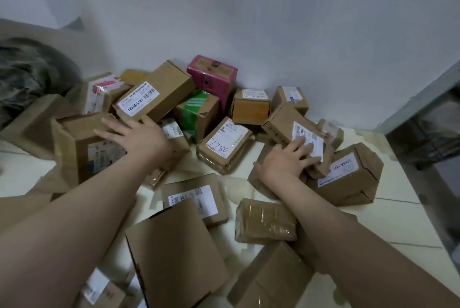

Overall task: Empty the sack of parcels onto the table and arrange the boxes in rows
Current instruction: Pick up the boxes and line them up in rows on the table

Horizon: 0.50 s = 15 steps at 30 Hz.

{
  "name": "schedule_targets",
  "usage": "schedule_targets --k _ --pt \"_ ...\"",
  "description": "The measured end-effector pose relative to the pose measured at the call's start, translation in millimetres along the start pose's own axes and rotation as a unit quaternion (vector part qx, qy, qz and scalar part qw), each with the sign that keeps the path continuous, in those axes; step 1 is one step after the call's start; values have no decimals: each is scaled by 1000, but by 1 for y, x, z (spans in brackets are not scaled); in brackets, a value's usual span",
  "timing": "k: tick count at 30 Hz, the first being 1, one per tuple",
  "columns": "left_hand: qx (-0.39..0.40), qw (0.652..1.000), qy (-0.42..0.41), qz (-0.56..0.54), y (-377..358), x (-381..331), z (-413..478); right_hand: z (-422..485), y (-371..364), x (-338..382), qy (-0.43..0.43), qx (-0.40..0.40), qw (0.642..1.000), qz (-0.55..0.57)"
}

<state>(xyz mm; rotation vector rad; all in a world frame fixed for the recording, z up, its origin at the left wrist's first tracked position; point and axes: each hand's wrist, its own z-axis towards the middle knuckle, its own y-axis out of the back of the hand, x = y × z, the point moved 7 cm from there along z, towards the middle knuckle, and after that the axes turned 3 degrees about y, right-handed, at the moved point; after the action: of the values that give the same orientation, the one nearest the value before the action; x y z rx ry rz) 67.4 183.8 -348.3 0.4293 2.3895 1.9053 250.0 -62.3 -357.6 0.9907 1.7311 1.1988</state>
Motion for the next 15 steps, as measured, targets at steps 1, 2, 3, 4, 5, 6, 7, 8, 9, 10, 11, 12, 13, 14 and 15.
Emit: schedule_targets --k 1,2,3,4,5,6,7,8,9,10,11,12,13,14,15 --pt "-31 999 -17 -14 6 -7 -1 -1 8 6 13 -35 999 7" --pt "-66 996 -52 -25 12 -19 -3 -1 18 16 51 -83 995 11" --pt "-96 990 -97 -31 17 -33 -7 -2 26 29 105 -129 986 12" --pt "-117 982 -143 -31 19 -48 -10 -3 31 44 165 -157 974 10" --pt "-130 974 -183 -31 20 -63 -14 -4 32 58 220 -162 962 4" --pt "-133 967 -215 -32 19 -76 -15 -3 30 71 264 -154 952 -7" --pt "-130 962 -236 -36 18 -87 -13 1 28 81 294 -144 945 -23" --pt "-124 960 -249 -41 16 -96 -8 8 27 90 311 -138 940 -37" --pt "-120 958 -258 -45 14 -103 -1 17 28 98 319 -136 937 -44" --pt "-115 956 -264 -47 13 -108 7 28 29 105 324 -136 936 -42" --pt "-111 955 -272 -49 12 -114 15 38 31 112 328 -136 934 -36" --pt "-110 951 -283 -49 12 -120 22 50 32 118 333 -135 933 -36" --pt "-111 947 -297 -43 13 -125 29 61 31 124 337 -127 932 -45" --pt "-113 944 -308 -29 12 -130 37 73 29 127 337 -113 933 -60" --pt "-115 944 -310 -11 10 -132 46 84 24 127 329 -97 936 -83"
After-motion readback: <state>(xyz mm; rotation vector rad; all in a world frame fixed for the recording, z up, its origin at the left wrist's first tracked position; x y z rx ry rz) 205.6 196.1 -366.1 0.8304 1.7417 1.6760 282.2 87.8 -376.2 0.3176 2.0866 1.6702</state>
